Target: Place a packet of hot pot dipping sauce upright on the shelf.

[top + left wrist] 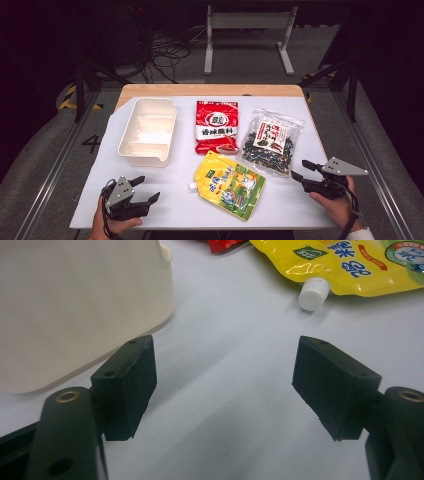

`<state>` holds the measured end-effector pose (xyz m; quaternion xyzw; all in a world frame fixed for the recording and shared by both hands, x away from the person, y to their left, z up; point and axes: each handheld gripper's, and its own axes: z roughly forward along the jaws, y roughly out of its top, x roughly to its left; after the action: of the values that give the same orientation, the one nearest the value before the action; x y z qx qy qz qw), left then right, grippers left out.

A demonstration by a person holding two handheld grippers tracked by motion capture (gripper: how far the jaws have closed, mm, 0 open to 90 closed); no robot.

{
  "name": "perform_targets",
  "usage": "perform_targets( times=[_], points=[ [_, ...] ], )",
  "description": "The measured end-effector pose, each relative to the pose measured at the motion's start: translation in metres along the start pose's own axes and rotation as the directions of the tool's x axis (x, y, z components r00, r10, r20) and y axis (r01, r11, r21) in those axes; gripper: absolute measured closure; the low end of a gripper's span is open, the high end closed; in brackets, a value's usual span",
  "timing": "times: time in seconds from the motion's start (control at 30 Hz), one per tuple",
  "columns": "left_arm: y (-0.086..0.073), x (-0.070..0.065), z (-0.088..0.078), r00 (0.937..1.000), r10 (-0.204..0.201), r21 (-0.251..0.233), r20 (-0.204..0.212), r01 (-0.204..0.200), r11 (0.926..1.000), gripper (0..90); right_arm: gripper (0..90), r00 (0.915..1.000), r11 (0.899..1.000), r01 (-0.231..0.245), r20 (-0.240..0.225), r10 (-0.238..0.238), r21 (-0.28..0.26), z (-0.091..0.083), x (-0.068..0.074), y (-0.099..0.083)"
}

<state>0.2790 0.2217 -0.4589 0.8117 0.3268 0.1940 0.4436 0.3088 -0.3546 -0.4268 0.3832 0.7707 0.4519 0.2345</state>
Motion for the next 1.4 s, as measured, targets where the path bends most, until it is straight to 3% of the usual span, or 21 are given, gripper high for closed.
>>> perform_targets(
  times=[0.1,0.2,0.33,0.43,0.47,0.53,0.57,0.7,0.77,0.87,0.93,1.03,1.17,1.3,1.37,1.4],
  points=[
    [0.001,-0.001,-0.001,1.0000,-0.003,0.002,0.000,0.003,1.0000,27.4,41.4,0.9999,1.000,0.002,-0.014,-0.003,-0.016,0.002,0.000,0.004],
    [0.008,-0.006,0.002,0.9992,-0.012,-0.009,0.037,0.012,0.9999,28.1,43.5,0.9993,1.000,0.010,-0.035,-0.011,-0.020,0.008,0.002,0.011],
    [0.023,-0.016,0.012,0.9972,0.023,0.002,0.071,-0.023,0.9997,28.8,43.7,0.9985,1.000,0.026,-0.048,-0.027,-0.015,0.012,0.006,0.014],
    [0.044,-0.032,0.030,0.9857,0.054,-0.002,0.159,-0.055,0.9985,28.6,43.0,0.9979,0.999,0.032,-0.057,-0.032,-0.006,0.014,0.009,0.013],
    [0.044,-0.032,0.030,0.9857,0.054,-0.002,0.159,-0.055,0.9985,27.8,43.0,0.9979,0.999,0.032,-0.057,-0.032,-0.006,0.014,0.009,0.013],
    [0.060,-0.040,0.049,0.9816,0.075,0.014,0.175,-0.079,0.9968,27.0,42.5,0.9981,1.000,0.028,-0.055,-0.028,-0.001,0.014,0.010,0.012],
    [0.060,-0.040,0.049,0.9816,0.075,0.014,0.175,-0.079,0.9968,26.3,42.5,0.9981,1.000,0.028,-0.055,-0.028,-0.001,0.014,0.010,0.012],
    [0.084,-0.045,0.078,0.9762,0.068,0.020,0.206,-0.073,0.9971,24.6,42.1,0.9980,1.000,0.022,-0.060,-0.022,0.005,0.011,0.009,0.008],
    [0.094,-0.043,0.088,0.9795,0.053,0.038,0.195,-0.061,0.9974,23.0,41.6,0.9980,1.000,0.022,-0.059,-0.021,0.011,0.010,0.009,0.007],
    [0.110,-0.033,0.110,0.9780,0.004,0.039,0.209,-0.013,0.9991,21.0,40.8,0.9982,1.000,0.023,-0.056,-0.023,0.015,0.009,0.010,0.004],
    [0.118,-0.027,0.124,0.9834,-0.004,0.050,0.182,-0.005,0.9987,19.7,40.7,0.9982,0.999,0.026,-0.054,-0.025,0.018,0.008,0.011,0.003],
    [0.126,-0.020,0.140,0.9833,-0.048,0.060,0.175,0.038,0.9975,18.9,40.4,0.9980,0.999,0.034,-0.055,-0.033,0.029,0.007,0.013,0.001],
    [0.136,-0.010,0.168,0.9883,-0.096,0.082,0.118,0.087,0.9928,17.0,40.1,0.9982,0.999,0.033,-0.050,-0.032,0.029,0.004,0.013,-0.001],
    [0.143,0.009,0.188,0.9839,-0.167,0.101,0.064,0.160,0.9819,16.3,39.7,0.9986,0.999,0.026,-0.046,-0.025,0.030,0.001,0.012,-0.003],
    [0.144,0.013,0.192,0.9826,-0.179,0.099,0.047,0.174,0.9797,16.4,39.5,0.9986,0.999,0.029,-0.045,-0.027,0.032,0.001,0.012,-0.004],
    [0.145,0.017,0.197,0.9776,-0.204,0.119,0.051,0.197,0.9731,16.3,39.2,0.9986,0.999,0.034,-0.043,-0.032,0.036,0.000,0.012,-0.004]
  ],
)
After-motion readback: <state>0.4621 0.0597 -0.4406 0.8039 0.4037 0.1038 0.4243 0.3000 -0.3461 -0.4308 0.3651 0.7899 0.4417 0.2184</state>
